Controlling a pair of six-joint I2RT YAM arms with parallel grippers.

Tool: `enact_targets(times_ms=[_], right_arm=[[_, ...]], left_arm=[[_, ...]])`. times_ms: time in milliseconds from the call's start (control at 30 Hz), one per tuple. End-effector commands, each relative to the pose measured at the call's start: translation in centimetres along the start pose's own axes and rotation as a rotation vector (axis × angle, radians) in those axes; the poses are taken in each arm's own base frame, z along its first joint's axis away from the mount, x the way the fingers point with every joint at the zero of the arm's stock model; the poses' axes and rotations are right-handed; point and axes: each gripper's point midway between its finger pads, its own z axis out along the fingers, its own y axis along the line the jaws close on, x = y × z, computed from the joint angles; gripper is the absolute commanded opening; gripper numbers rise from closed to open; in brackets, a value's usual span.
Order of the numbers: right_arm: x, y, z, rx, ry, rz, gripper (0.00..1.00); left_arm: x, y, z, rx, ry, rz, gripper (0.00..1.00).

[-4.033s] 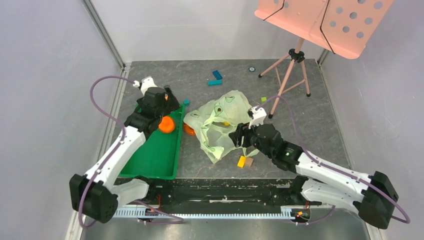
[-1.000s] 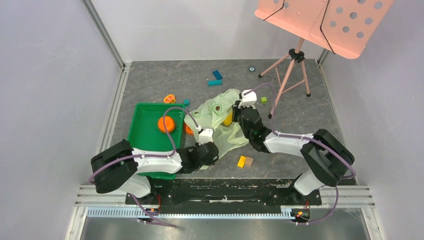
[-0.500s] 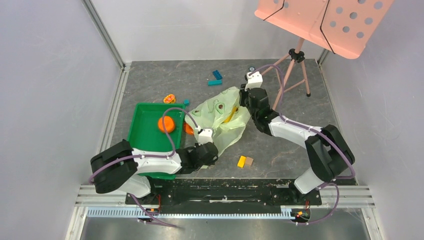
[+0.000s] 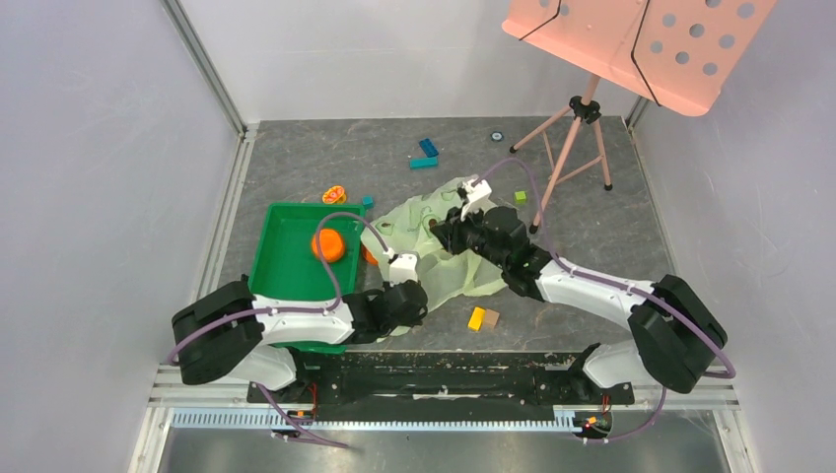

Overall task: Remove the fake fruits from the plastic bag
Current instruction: Adjust the plastic bag at the center of the board, then take out the fake fruit from the plastic bag.

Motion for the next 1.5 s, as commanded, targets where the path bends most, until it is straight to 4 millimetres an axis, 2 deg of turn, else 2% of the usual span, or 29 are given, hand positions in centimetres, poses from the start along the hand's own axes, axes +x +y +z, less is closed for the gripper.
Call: enact_targets(times_ms=[0,267,400,533,867,1133,1333,1467], right_arm=[[1.9,2.4,-1.4,-0.068,0.037,0.07,0.22],[6.2,2.2,-3.2,-0.03,0.11,0.13,0.18],[7.6,0.9,-3.7,0.044,0.106,0.147,0.18],[8.2,-0.5,-2.8,0.123,0.081,0.182,0.19],[8.1,-3.2,1.4,0.292,0.008,0.257,0.23],[6.1,-4.1,3.1,0.34,-0.054,0.3,0.38],[5.6,-5.8,3.4,0.415,-0.057,0.337,0.61],[5.4,-7.1,3.7,0.465,-0.05,0.343,0.72]], left_arm=[[-1.3,-0.9,-0.8,0.034,-0.043,-0.073,0.02],[-2.3,-1.4,-1.5,0.053,-0.066,-0.094,0.02],[-2.2,-1.4,-1.3,0.049,-0.062,-0.096,0.02],[-1.7,-1.2,-1.0,0.039,-0.05,-0.093,0.02],[-1.3,-1.2,-0.9,0.045,-0.041,-0.099,0.02],[-1.4,-1.3,-1.0,0.054,-0.039,-0.096,0.02],[-1.4,-1.5,-1.1,0.06,-0.037,-0.092,0.02],[-1.4,-1.5,-1.1,0.063,-0.036,-0.092,0.02]])
